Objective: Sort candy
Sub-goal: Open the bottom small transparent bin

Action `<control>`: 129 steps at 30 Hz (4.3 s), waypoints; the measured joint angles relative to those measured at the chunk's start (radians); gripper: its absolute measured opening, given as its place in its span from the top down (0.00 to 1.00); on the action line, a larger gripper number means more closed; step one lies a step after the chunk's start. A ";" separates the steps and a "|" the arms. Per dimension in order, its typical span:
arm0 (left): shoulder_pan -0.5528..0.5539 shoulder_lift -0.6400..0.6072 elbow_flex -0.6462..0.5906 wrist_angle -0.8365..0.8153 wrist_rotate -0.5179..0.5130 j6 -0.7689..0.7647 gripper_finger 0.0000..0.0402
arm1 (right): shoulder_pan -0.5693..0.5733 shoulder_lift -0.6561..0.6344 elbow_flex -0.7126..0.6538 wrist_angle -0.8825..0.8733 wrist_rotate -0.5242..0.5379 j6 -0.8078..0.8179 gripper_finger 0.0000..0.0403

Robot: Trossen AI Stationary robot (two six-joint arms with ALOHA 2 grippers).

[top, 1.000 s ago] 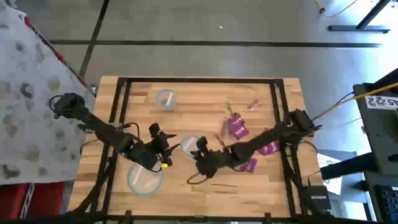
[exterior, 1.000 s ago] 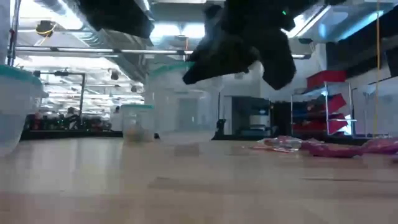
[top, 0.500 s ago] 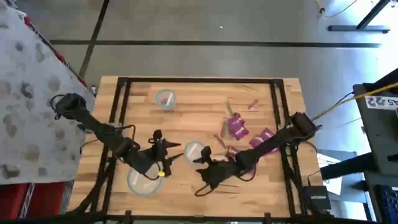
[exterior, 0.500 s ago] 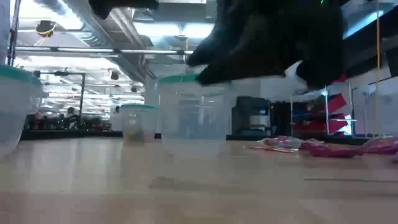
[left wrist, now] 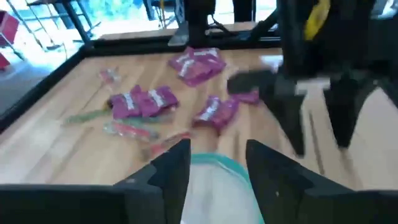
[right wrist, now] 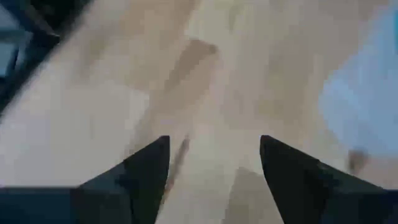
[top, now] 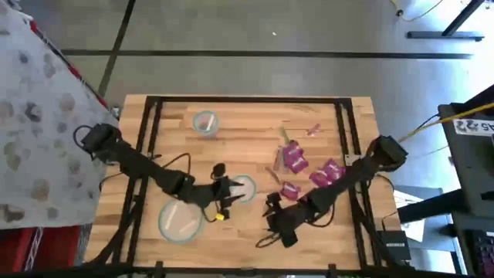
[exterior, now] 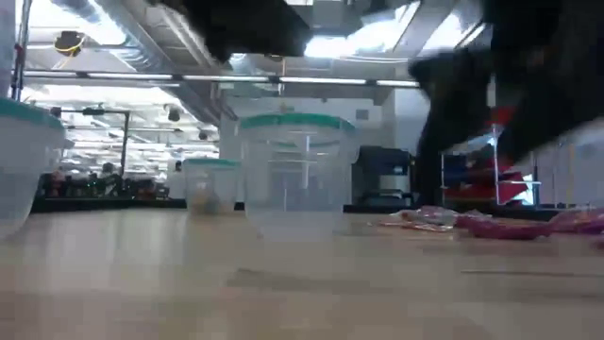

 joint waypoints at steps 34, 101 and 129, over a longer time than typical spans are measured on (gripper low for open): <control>0.128 0.243 0.010 -0.006 0.136 -0.191 0.73 | -0.191 -0.002 -0.236 0.750 -0.527 0.115 0.42; 0.068 0.220 0.001 0.036 0.102 -0.384 0.73 | -0.016 -0.150 0.129 -0.526 0.367 0.289 0.42; 0.048 0.220 0.001 0.036 0.073 -0.412 0.73 | -0.016 0.023 0.090 -0.142 0.331 0.093 0.42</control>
